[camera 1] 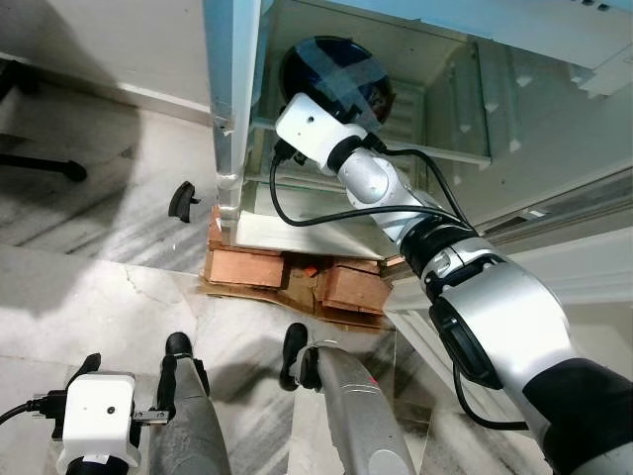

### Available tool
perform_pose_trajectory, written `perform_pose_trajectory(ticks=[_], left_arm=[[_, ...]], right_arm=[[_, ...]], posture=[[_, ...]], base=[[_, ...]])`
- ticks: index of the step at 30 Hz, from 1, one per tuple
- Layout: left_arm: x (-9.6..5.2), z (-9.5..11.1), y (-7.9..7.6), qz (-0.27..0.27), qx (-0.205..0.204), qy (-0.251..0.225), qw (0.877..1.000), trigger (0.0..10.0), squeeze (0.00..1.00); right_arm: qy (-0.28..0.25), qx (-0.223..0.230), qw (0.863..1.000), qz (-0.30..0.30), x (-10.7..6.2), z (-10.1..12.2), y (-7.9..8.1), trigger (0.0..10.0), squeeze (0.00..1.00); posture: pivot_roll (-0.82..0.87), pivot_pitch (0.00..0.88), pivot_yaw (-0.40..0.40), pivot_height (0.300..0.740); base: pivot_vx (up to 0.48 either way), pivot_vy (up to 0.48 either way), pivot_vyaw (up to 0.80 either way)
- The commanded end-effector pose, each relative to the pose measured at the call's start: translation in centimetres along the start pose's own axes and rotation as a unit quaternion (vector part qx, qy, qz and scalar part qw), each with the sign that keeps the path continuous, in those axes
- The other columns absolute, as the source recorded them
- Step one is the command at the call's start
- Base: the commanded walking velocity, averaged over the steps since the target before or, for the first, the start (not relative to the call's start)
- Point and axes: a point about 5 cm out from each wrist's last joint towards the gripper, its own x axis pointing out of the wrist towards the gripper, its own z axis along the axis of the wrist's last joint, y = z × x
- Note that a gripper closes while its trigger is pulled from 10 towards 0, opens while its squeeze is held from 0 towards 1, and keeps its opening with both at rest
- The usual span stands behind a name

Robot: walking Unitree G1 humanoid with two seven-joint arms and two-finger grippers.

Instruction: Restocking fridge

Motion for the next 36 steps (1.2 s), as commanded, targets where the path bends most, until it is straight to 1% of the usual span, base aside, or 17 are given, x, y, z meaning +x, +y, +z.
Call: perform_pose_trajectory(ticks=[1,3,7,11,13,16,19,21,23,24,26,30,32,33,34,35,36], left_arm=[[-0.4,-0.7,-0.3,-0.005,0.000,0.024,1.000,10.0,0.00],[-0.2,-0.7,-0.3,-0.006,0.000,0.023,1.000,10.0,0.00],[0.9,-0.5,0.0,-0.004,0.005,0.013,1.000,10.0,0.00],[1.6,-0.5,0.0,-0.002,0.006,0.006,1.000,10.0,0.00],[2.4,-0.3,-0.1,-0.004,0.006,-0.004,1.000,10.0,0.00],[3.4,0.0,-0.3,-0.007,0.008,-0.018,1.000,10.0,0.00],[4.8,0.4,-0.3,-0.009,0.010,-0.032,0.999,10.0,0.00],[5.5,0.7,-0.3,-0.013,0.012,-0.042,0.999,10.0,0.00],[6.3,1.1,-0.3,-0.017,0.019,-0.055,0.998,10.0,0.00],[6.7,1.2,-0.2,-0.017,0.019,-0.058,0.998,10.0,0.00],[7.8,1.3,-0.1,-0.018,0.020,-0.063,0.998,10.0,0.00],[8.6,1.7,-0.2,-0.022,0.024,-0.074,0.997,10.0,0.00],[9.4,2.2,-0.4,-0.027,0.026,-0.085,0.996,10.0,0.00],[10.2,2.4,-0.4,-0.031,0.027,-0.091,0.995,10.0,0.00],[10.2,2.4,-0.4,-0.031,0.027,-0.091,0.995,10.0,0.00],[10.7,2.6,-0.6,-0.036,0.028,-0.097,0.994,10.0,0.00],[11.0,2.6,-0.7,-0.039,0.029,-0.100,0.994,10.0,0.00]], right_arm=[[0.013,0.001,1.000,-0.003,-0.6,-1.1,0.0,10.0,0.78],[0.009,-0.001,1.000,-0.005,-0.6,-1.0,-0.1,10.0,0.78],[-0.011,-0.004,0.999,-0.036,-0.6,-0.8,-1.9,10.0,0.79],[-0.019,-0.005,0.999,-0.048,-0.8,-0.8,-2.6,10.0,0.80],[-0.036,0.011,0.997,-0.060,-0.9,-0.6,-3.4,10.0,0.81],[-0.055,0.027,0.996,-0.058,-1.1,-0.5,-3.9,10.0,0.81],[-0.054,0.075,0.995,-0.030,-1.4,-1.1,-3.2,10.0,0.81],[-0.058,0.121,0.991,0.004,-1.9,-1.6,-1.9,10.0,0.89],[-0.076,0.162,0.982,0.052,-2.7,-2.1,0.1,10.0,0.90],[-0.079,0.174,0.979,0.063,-2.9,-2.2,0.5,10.0,0.90],[-0.081,0.191,0.975,0.078,-3.0,-2.2,1.2,10.0,0.90],[-0.090,0.203,0.971,0.091,-3.4,-2.4,1.4,10.0,0.90],[-0.096,0.219,0.966,0.095,-3.7,-2.6,1.3,10.0,0.86],[-0.097,0.225,0.965,0.093,-3.9,-2.8,1.1,10.0,0.69],[-0.097,0.225,0.965,0.093,-3.9,-2.8,1.1,10.0,0.69],[-0.102,0.235,0.963,0.081,-4.4,-3.3,0.7,10.0,0.00],[-0.103,0.237,0.963,0.075,-4.7,-3.6,0.4,10.0,0.00]], posture=[[0.33,0.487,-0.237,0.740],[0.33,0.484,-0.237,0.740],[0.32,0.459,-0.234,0.740],[0.32,0.429,-0.234,0.740],[0.31,0.400,-0.233,0.740],[0.30,0.376,-0.231,0.740],[0.28,0.329,-0.222,0.740],[0.28,0.312,-0.219,0.740],[0.27,0.279,-0.209,0.740],[0.27,0.266,-0.204,0.740],[0.26,0.240,-0.191,0.740],[0.25,0.218,-0.179,0.740],[0.24,0.179,-0.158,0.740],[0.23,0.162,-0.149,0.740],[0.23,0.162,-0.149,0.740],[0.22,0.136,-0.138,0.740],[0.22,0.130,-0.134,0.740]], base=[[0.000,0.000,0.00],[0.000,0.000,0.00],[0.000,0.000,0.00],[0.000,0.000,0.00],[0.000,0.000,0.00],[0.000,0.000,0.00],[0.000,0.000,0.00],[0.000,0.000,0.00],[0.000,0.000,0.00],[0.000,0.000,0.00],[0.000,0.000,0.00],[0.000,0.000,0.00],[0.000,0.000,0.00],[0.000,0.000,0.00],[0.000,0.000,0.00],[0.000,0.000,0.00],[0.000,0.000,0.00]])
